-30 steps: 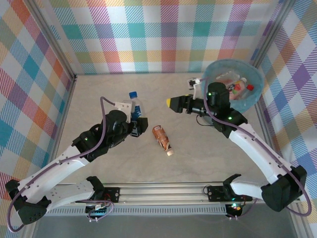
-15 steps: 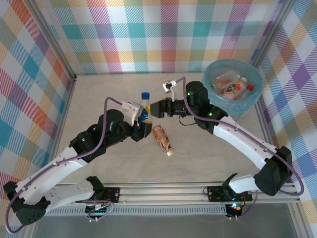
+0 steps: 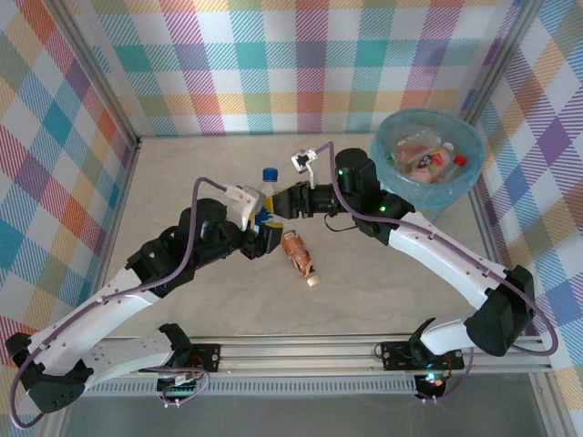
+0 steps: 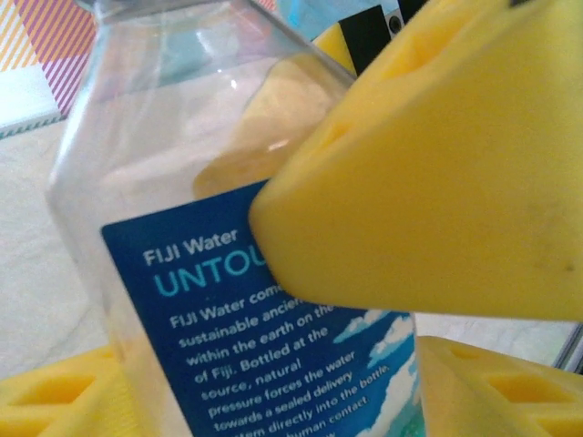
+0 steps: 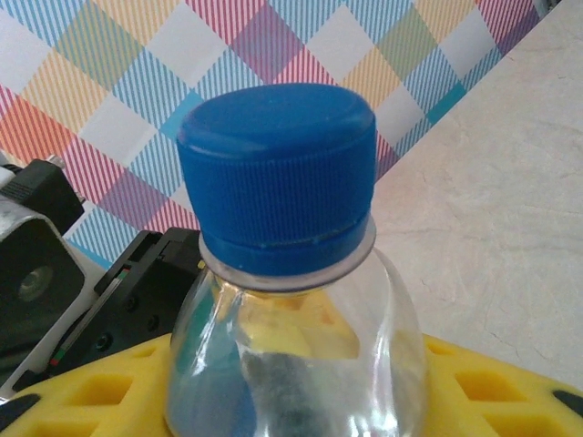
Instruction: Put the plastic bottles in the bin
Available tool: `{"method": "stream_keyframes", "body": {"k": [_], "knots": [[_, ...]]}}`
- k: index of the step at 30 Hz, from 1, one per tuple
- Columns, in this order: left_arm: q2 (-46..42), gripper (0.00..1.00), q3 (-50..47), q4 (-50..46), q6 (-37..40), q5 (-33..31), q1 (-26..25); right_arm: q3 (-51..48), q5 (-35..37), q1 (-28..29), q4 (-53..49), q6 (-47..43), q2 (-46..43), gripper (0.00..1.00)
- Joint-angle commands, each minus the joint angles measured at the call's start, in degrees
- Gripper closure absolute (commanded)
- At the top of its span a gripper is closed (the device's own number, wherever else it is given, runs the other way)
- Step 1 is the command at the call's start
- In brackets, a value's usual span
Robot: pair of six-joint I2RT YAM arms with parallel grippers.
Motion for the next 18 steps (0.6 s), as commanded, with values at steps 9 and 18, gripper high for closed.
{"method": "stream_keyframes", "body": {"k": [9, 18], "knots": [[-5.87, 0.09, 0.07, 4.89, 0.83, -3.24, -0.66, 10.62, 18.36, -6.34, -19.65, -10.69, -8.92, 0.49], [-6.25, 0.09, -1.55, 4.8, -0.92, -4.69, -0.71, 12.65, 39.54, -27.55, -23.4, -18.49, -15.44, 0.52]]}}
